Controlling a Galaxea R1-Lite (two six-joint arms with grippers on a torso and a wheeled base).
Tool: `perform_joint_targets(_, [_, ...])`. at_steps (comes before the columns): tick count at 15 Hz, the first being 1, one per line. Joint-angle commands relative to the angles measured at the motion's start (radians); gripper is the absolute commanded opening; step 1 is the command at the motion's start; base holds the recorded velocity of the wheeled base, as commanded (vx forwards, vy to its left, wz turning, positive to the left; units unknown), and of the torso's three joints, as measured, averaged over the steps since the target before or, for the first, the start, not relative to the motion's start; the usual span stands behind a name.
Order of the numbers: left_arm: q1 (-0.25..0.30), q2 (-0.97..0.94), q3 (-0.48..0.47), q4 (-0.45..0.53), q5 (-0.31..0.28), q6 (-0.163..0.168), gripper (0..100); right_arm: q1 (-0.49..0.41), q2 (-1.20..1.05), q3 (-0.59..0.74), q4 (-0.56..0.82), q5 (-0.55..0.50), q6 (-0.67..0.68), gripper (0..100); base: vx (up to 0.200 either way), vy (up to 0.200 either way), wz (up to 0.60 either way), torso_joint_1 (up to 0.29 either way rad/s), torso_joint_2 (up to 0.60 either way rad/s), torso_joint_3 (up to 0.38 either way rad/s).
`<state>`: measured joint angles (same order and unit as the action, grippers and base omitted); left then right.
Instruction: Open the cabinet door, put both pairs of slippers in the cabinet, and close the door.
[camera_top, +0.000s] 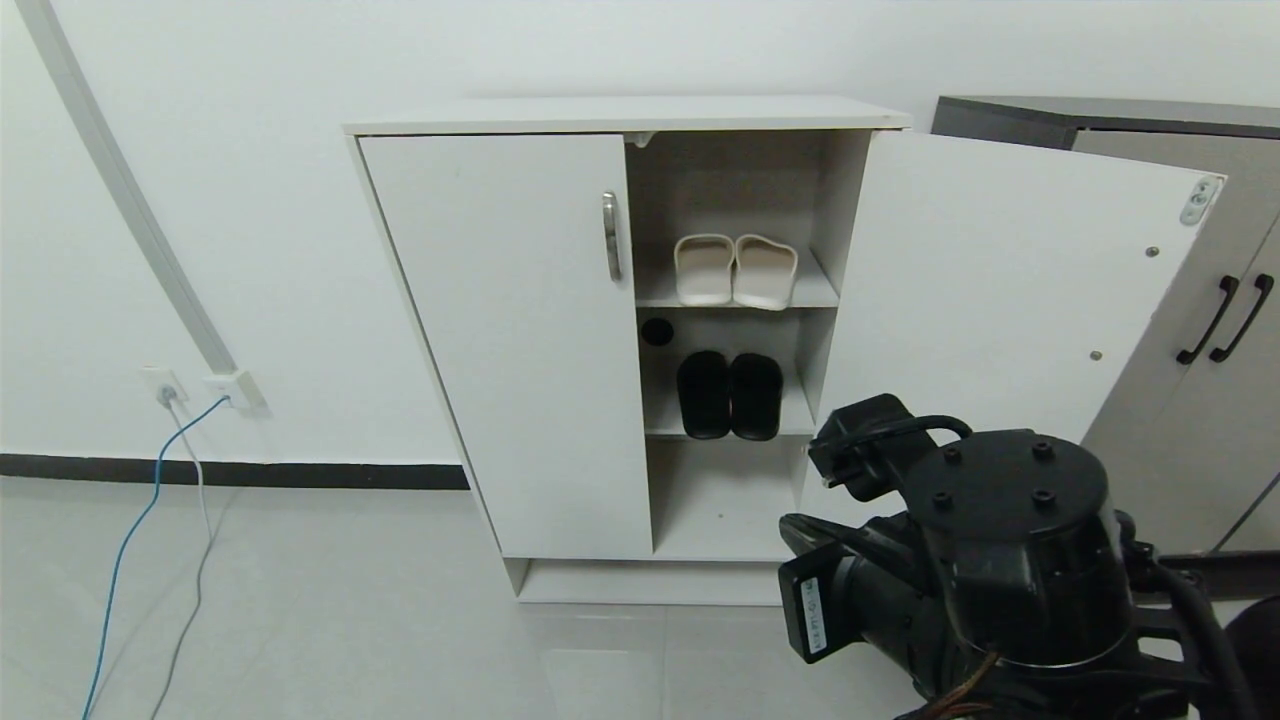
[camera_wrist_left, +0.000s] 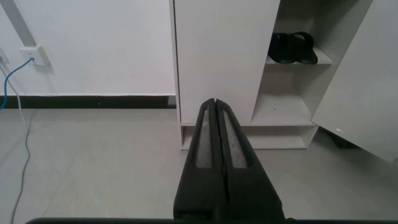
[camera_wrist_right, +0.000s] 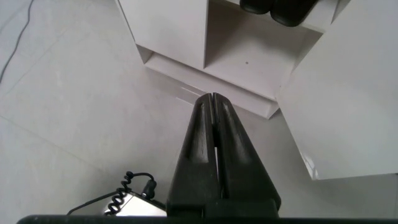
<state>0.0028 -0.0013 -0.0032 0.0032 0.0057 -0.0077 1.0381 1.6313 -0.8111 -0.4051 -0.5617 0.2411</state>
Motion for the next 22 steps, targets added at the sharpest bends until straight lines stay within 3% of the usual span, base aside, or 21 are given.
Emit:
perform_joint_targets(1, [0.000, 0.001, 0.000, 0.000, 0.000, 0.000, 0, 0.000, 0.004, 0.000, -0.001, 0.000, 0.000, 0, 0.000, 0.000, 0.00, 0.000, 0.00, 0.000])
perform_joint_targets(9, [0.000, 0.001, 0.000, 0.000, 0.000, -0.002, 0, 0.000, 0.005, 0.001, 0.000, 0.000, 0.000, 0, 0.000, 0.000, 0.00, 0.016, -0.30, -0.283])
perform_joint_targets(22, [0.000, 0.001, 0.000, 0.000, -0.001, 0.000, 0, 0.000, 0.005, 0.003, 0.000, 0.000, 0.000, 0, 0.000, 0.000, 0.00, 0.140, -0.47, -0.334])
